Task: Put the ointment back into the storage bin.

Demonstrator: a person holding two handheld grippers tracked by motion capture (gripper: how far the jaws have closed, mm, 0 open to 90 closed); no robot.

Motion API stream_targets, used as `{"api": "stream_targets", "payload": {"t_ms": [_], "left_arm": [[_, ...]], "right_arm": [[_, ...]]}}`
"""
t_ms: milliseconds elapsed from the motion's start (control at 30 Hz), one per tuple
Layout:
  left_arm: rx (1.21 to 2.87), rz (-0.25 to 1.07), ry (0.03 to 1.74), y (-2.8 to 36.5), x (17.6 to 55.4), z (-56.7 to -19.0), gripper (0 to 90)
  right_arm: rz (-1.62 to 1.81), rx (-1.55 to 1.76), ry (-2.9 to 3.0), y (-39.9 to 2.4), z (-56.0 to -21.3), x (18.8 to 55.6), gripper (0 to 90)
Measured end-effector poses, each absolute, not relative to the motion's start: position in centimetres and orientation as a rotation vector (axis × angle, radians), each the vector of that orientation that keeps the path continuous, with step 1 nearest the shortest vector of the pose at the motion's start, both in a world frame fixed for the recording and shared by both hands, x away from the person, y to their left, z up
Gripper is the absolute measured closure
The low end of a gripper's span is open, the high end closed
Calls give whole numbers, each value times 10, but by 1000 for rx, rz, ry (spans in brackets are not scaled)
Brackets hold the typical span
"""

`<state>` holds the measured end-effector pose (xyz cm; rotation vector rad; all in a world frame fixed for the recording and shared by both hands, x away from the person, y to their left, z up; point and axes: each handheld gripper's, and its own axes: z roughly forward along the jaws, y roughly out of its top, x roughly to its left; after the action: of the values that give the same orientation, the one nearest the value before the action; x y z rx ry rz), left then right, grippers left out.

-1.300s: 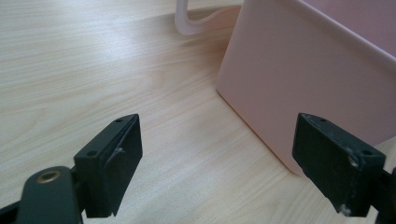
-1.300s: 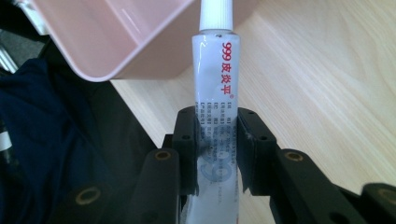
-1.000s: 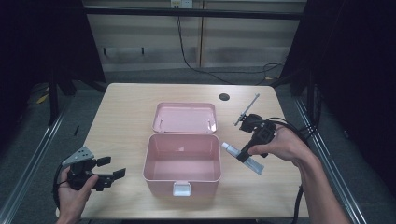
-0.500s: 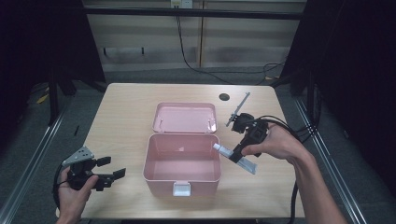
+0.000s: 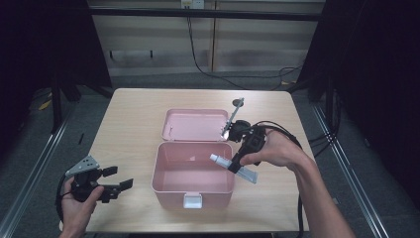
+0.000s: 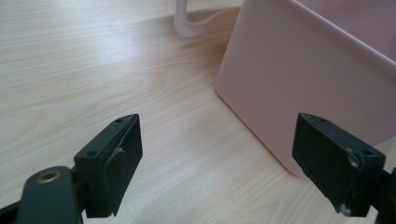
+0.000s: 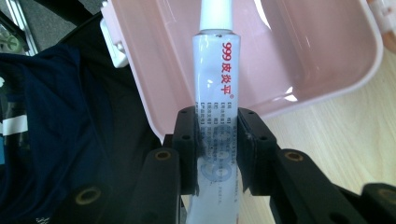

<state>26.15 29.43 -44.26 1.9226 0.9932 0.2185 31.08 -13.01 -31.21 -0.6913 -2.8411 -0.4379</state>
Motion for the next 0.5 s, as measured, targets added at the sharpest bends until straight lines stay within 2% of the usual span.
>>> {"api": "stream_targets", "payload": {"t_ms": [500], "left_arm": [[1922, 219, 994, 294, 262, -443, 162]], "right_arm": [[-444, -627, -2848, -99, -309, 315, 717]]}}
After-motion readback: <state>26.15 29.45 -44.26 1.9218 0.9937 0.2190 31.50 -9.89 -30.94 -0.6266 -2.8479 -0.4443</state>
